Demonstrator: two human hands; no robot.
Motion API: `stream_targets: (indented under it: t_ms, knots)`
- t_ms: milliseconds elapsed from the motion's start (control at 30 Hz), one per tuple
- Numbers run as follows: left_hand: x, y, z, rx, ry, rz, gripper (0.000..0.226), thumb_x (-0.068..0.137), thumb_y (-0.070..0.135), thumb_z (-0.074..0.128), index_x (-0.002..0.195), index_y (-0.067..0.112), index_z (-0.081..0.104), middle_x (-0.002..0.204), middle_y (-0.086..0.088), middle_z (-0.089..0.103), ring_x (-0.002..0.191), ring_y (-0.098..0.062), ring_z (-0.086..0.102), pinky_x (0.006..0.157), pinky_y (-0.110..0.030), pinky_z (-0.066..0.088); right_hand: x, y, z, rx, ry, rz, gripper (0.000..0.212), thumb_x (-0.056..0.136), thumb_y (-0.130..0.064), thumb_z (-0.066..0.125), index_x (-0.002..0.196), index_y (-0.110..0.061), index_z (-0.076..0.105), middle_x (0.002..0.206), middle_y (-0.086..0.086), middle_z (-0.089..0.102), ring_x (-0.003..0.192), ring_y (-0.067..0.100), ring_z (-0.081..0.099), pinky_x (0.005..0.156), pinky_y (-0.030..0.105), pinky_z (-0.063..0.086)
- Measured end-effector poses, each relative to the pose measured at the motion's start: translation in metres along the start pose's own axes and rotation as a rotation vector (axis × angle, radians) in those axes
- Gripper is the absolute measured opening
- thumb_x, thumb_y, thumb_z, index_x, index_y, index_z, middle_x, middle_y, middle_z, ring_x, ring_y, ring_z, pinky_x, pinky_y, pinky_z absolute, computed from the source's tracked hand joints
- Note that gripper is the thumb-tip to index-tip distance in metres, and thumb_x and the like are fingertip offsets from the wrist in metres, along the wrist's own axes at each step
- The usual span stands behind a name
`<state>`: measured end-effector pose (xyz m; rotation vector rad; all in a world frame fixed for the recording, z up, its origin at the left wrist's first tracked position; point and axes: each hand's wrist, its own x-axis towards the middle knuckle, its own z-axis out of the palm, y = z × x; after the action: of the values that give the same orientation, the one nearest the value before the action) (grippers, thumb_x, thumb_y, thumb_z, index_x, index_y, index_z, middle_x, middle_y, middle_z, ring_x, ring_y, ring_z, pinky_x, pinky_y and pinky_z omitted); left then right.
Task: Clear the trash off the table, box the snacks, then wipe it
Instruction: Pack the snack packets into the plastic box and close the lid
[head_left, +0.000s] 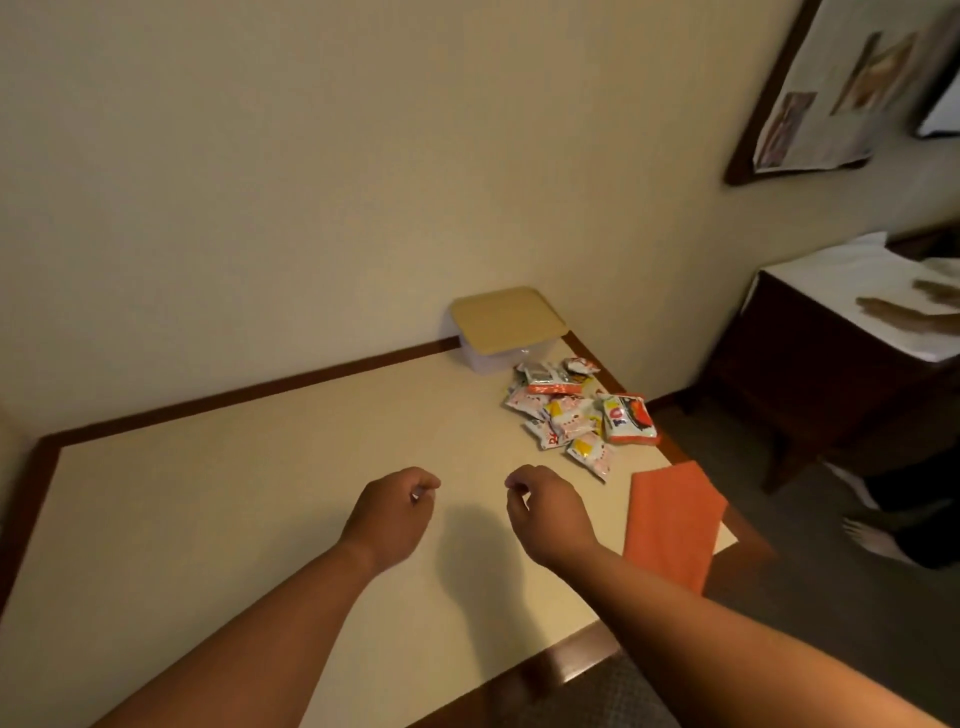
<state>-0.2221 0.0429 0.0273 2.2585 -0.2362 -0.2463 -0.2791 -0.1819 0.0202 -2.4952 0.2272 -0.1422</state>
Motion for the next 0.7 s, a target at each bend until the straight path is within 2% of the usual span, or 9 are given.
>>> stream_targets:
  t_ms: [167,433,700]
  knots:
    - [0.045,0.004,0.01,0.038,-0.05,0.021,0.02,0.097,0.021,0.058,0.111,0.025,0.073,0.104,0.01,0.072,0.096,-0.006,0.065,0.086,-0.02,0.048,0.025,0.025,-0.007,-0.04,0.007,0.067,0.02,0.098,-0.021,0.056,0.111,-0.02,0.071,0.109,-0.002,0.069,0.093,0.017,0.063,0.081,0.031,0.052]
    - [0.107,0.001,0.01,0.084,-0.097,0.035,0.022,0.097,0.022,0.059,0.115,0.022,0.072,0.112,0.006,0.073,0.101,-0.01,0.065,0.092,-0.024,0.049,0.081,0.041,-0.015,-0.059,0.058,0.137,0.018,0.098,-0.021,0.059,0.109,-0.019,0.073,0.108,0.0,0.07,0.094,0.018,0.064,0.08,0.032,0.053]
    - [0.18,0.015,0.019,0.098,-0.095,0.006,0.022,0.096,0.019,0.061,0.115,0.02,0.071,0.113,0.001,0.072,0.105,-0.015,0.065,0.09,-0.021,0.046,0.173,0.061,-0.026,-0.078,0.073,0.057,0.015,0.098,-0.021,0.06,0.104,-0.016,0.073,0.105,0.003,0.07,0.093,0.022,0.064,0.079,0.038,0.055]
